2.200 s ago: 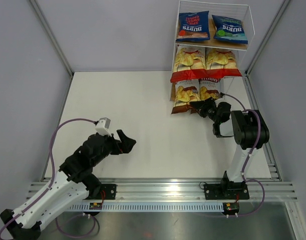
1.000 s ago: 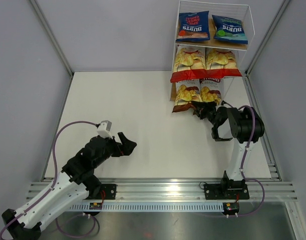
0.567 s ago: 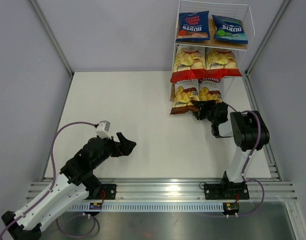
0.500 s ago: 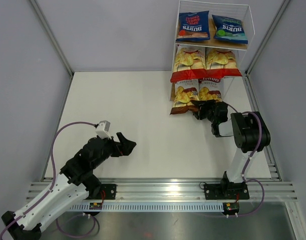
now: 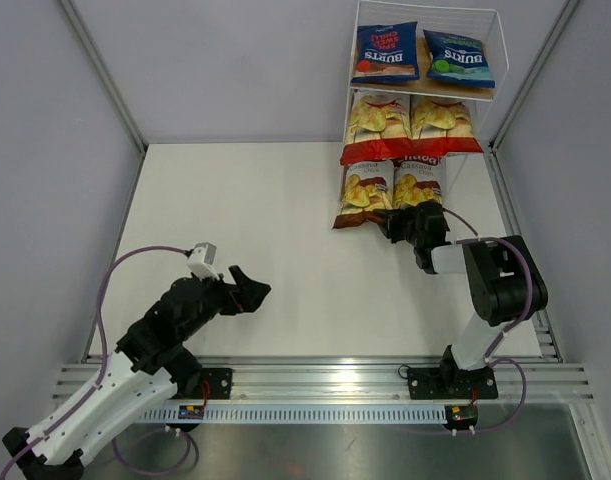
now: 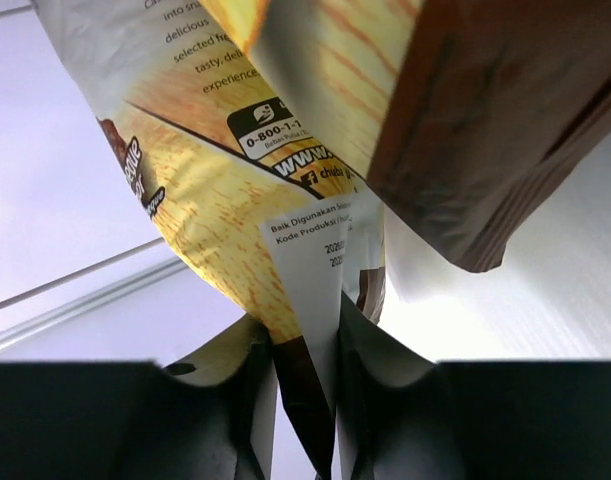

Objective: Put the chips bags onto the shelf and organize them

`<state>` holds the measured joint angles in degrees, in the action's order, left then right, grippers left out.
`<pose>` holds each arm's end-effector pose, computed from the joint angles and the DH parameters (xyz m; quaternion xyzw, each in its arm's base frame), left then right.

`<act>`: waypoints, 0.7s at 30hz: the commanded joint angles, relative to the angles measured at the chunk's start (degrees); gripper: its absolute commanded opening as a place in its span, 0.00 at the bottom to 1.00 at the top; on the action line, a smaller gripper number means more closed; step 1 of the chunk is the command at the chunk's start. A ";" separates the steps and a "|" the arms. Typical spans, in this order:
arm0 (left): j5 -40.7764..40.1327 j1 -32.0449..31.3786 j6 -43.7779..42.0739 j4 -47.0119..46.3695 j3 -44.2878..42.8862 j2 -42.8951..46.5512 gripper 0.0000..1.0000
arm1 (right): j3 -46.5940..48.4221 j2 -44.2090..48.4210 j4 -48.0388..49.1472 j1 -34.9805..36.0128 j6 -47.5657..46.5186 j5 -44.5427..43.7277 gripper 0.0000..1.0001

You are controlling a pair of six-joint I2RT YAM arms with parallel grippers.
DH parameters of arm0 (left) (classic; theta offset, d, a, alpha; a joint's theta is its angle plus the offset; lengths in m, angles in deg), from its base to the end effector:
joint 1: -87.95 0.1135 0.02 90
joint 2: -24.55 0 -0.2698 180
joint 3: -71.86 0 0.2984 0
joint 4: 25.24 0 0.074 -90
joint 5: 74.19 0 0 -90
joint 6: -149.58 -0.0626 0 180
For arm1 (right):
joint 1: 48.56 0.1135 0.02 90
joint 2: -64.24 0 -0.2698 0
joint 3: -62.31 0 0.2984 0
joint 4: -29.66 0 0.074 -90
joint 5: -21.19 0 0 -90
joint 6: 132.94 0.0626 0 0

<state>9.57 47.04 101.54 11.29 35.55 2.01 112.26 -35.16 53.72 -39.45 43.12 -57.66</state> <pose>0.1452 -0.1168 0.2352 -0.0378 0.8312 -0.3319 0.4445 0.3737 0.0722 0.0949 0.4827 0.6909 0.4481 0.2981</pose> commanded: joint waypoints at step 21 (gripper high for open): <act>0.00 0.12 -1.26 3.11 0.63 3.91 0.99 | 0.85 -6.43 12.76 2.67 9.04 -13.62 0.22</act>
<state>9.44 47.04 101.45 15.44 35.55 5.59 111.62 -41.21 62.47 -36.50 52.01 -67.88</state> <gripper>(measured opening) 0.988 0.234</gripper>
